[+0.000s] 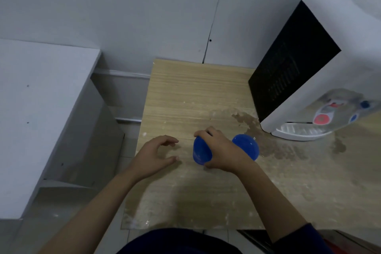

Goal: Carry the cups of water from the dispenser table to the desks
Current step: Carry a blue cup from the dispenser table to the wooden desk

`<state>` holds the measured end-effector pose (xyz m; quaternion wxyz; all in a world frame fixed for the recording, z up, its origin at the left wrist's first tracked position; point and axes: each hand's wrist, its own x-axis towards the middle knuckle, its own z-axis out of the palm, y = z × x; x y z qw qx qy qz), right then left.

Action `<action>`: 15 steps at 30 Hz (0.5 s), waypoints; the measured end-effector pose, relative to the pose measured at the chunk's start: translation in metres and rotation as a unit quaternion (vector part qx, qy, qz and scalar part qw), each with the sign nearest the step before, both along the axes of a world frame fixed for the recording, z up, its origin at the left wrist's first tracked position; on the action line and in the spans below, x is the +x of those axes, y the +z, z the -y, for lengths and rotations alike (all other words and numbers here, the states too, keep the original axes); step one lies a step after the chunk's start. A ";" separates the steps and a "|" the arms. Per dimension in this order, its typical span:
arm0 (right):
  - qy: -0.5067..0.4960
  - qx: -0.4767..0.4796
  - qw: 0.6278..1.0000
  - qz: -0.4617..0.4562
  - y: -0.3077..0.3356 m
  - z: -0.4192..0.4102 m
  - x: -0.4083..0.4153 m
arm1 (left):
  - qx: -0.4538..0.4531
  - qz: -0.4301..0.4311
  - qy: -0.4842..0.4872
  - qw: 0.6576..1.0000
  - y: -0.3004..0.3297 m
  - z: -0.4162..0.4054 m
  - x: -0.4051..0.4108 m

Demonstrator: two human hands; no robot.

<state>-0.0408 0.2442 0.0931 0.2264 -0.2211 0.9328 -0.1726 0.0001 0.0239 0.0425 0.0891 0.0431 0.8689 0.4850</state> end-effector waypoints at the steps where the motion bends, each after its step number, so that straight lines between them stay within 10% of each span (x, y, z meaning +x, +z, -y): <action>1: 0.003 0.002 1.000 -0.001 0.000 0.001 0.000 | 0.001 0.001 -0.002 1.000 0.000 -0.001 0.000; 15: 0.044 -0.031 0.997 -0.048 0.059 0.024 0.012 | 0.060 -0.016 -0.018 0.998 -0.009 -0.026 0.003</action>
